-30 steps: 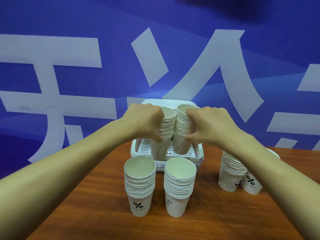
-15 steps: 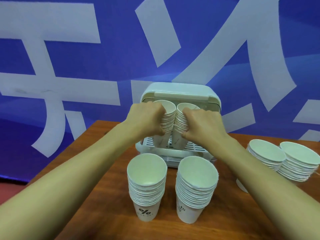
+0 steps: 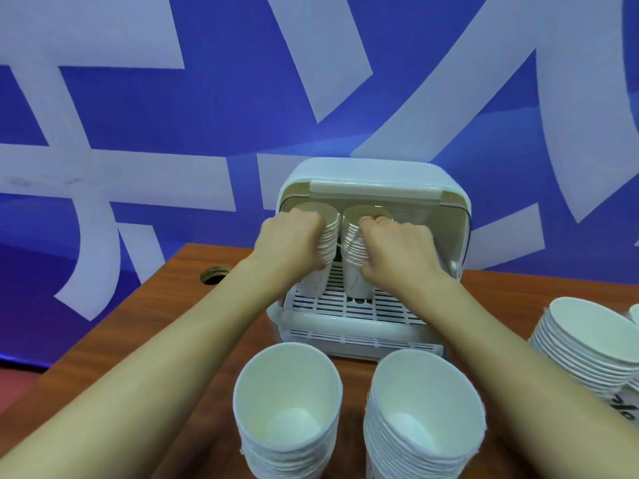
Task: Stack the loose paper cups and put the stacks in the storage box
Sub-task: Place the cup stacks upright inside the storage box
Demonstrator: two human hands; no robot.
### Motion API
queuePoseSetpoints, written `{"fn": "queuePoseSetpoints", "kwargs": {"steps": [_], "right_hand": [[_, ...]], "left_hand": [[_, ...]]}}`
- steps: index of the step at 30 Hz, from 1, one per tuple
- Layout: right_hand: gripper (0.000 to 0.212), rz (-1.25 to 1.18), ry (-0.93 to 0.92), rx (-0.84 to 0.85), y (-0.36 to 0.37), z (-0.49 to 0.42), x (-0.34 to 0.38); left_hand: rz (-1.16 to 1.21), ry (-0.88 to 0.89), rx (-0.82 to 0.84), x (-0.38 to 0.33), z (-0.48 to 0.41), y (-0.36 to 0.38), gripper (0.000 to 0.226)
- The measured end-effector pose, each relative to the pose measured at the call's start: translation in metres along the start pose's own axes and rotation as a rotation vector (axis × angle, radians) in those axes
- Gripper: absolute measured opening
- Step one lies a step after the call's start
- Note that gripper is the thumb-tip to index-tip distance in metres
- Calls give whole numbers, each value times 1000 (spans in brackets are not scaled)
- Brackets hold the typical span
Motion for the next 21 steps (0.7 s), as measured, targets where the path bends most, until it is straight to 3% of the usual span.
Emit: {"fn": "queuePoseSetpoints", "kwargs": {"steps": [5,14,21], "right_hand": [[29,-32,14,41,4,-5,-10],[28,-51,-7,17,8,-5,-16],[27,-138,-20,102,10,-11,-21]], "left_hand": [[111,-2,47,6,-8,5,36],[180,10,65,1,-11,7,28],[118,4,28,3,-4,5,55]]}}
Point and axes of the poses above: each hand's wrist, its own z-axis away from the middle knuckle, its own y-axis out of the palm, x = y × z, the point moved 7 cm from there along -z, towards the middle knuckle, and after that the axes turned 14 degrees about z, right-handed, at the moved point
